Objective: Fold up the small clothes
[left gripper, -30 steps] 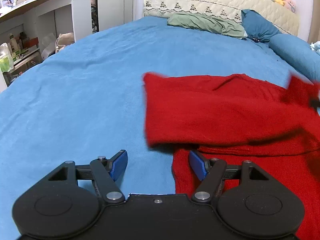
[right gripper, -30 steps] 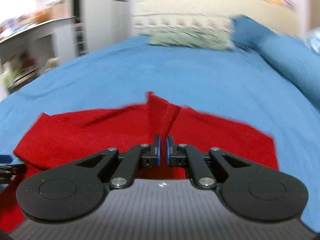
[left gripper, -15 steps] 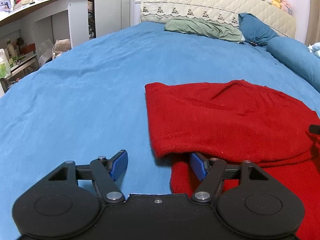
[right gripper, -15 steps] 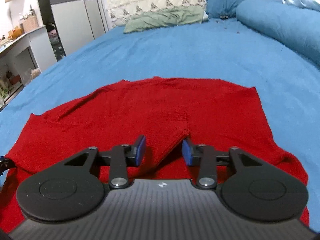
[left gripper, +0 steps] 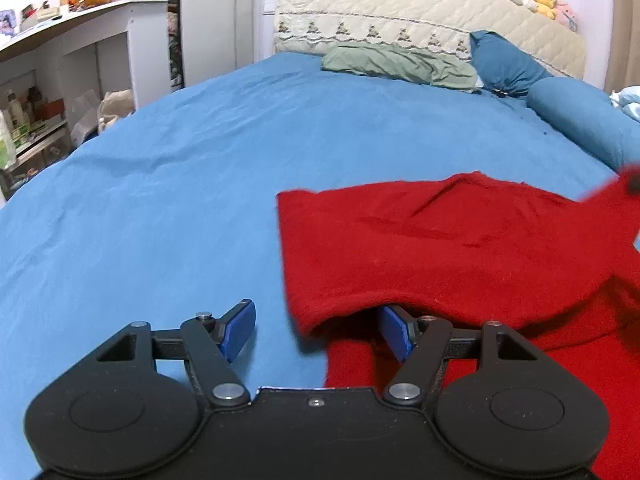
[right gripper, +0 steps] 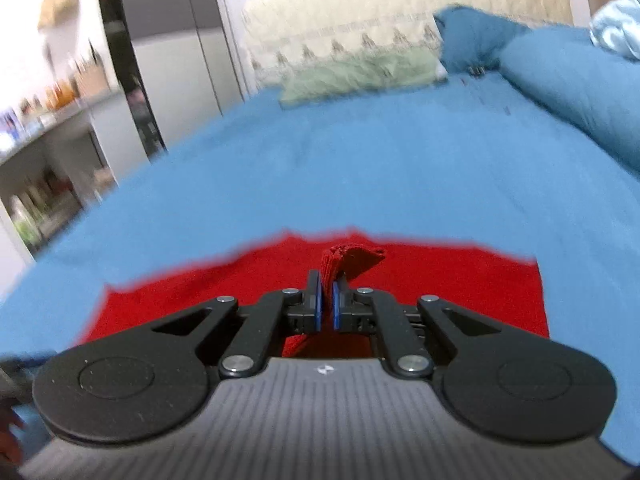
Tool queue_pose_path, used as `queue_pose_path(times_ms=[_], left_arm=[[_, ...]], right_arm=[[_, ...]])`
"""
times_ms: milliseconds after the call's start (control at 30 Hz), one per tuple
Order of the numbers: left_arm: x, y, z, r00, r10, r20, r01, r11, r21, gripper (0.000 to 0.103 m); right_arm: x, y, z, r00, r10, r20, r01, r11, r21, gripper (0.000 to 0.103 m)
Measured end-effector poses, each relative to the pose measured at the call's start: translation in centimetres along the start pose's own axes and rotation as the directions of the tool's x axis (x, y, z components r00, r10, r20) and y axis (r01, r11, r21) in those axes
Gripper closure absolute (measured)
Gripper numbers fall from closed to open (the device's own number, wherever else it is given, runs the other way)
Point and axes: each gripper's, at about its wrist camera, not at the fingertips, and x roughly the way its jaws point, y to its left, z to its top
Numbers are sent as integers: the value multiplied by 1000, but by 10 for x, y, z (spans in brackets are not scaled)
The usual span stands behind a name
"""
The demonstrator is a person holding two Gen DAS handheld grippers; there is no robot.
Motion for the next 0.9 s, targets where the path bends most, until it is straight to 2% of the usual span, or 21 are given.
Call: queue_pose_path(times_ms=[133,300,433,500,533,667,800,900], left_arm=[[10,-10,7,1000,-10,-3,11,999,32,31],[23,-12,10,999,-36,-7,36,999,14,31],[30,-13,11,1000,-8,13,8,999,39,31],[30,-11,11,1000,3,13,-4,999,46,39],[29,-9,11,1000,-2,6,2,999,44,46],[21,-3,0,999,33,-9,-33,998,48,65],[15,7,-13,999,41,-14,-41,999,6,66],[11,6,-16,998,56,-17,-55,998,18,68]], right_arm=[[-18,5,36,993,38,113,-40,999,9,83],[-34,-4,58,981,1,195,-2,1000,3,83],[-40,-27,67,974,-39,225,25,998,62,83],[-39,-40,71,971,-62,231,42,995,91,83],[-40,-46,70,970,-79,229,56,993,102,83],[-40,-68,50,980,-105,170,85,989,122,83],[-29,-82,5,989,-146,28,143,985,99,83],[-26,-93,-37,981,-181,-72,188,978,94,83]])
